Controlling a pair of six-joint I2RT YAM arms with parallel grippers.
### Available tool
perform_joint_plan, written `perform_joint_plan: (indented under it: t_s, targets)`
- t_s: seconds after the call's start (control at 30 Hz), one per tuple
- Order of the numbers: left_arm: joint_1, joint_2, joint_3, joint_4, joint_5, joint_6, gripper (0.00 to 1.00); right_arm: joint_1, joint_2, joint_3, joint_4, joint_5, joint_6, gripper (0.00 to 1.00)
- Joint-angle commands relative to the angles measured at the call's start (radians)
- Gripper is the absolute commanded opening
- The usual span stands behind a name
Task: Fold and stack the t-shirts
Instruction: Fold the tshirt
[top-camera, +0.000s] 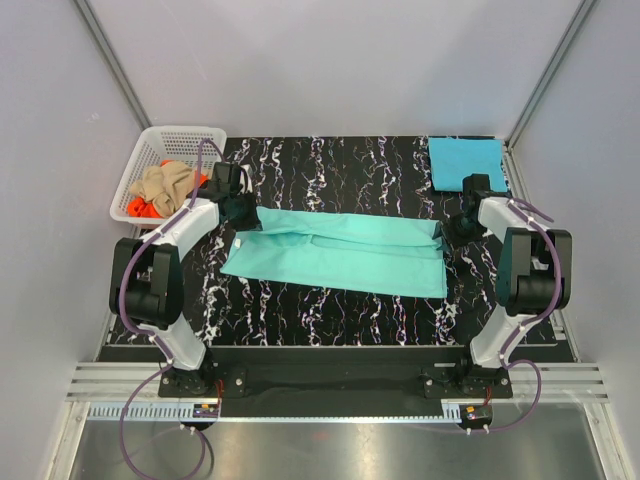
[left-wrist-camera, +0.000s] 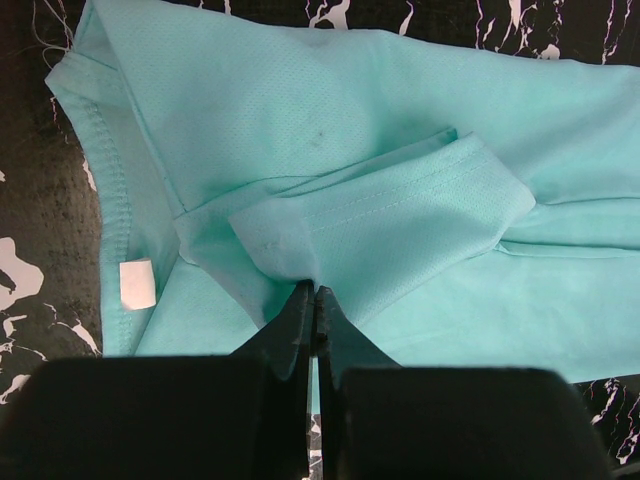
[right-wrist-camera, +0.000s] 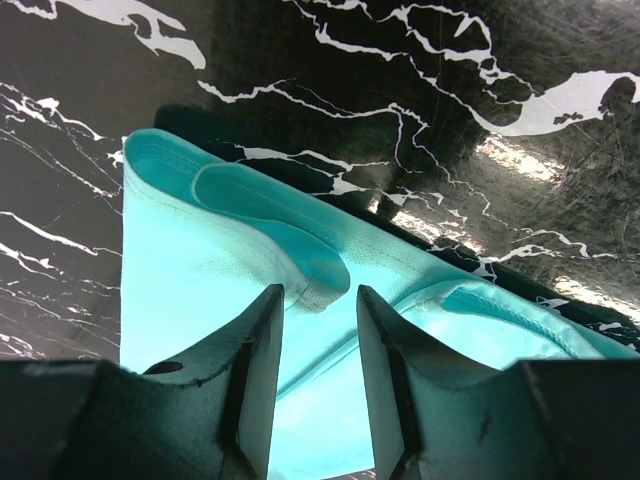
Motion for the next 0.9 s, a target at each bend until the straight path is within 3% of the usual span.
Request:
perform_joint_plan:
  t_s: [0.0,0.2,0.27,0.37,0.63,0.87]
  targets:
    - [-0.003,-0.012,0.034,0.007,-0.013,-0.006,0.00,0.006,0.011,0.033,-0.010,0.015,0.042,0.43]
    - [-0.003,-0.005,0.039,0.010,-0.011,-0.008,0.00,0.006,0.028,0.047,0.017,0.056,0.022,0.38]
    - [-0.003,-0.004,0.043,0.010,-0.014,-0.011,0.00,0.006,0.034,0.051,0.021,0.068,0.014,0.27]
    - [-0.003,-0.007,0.060,0.002,-0.036,-0.020,0.00,0.008,0.022,0.059,0.035,0.100,-0.019,0.00]
    - [-0.003,-0.021,0.221,-0.096,-0.174,-0.030,0.00,0.011,-0.046,0.143,0.035,0.205,-0.217,0.00]
    - [-0.003,-0.054,0.212,-0.119,-0.168,-0.022,0.00,0.035,-0.073,0.074,0.138,0.099,-0.358,0.00]
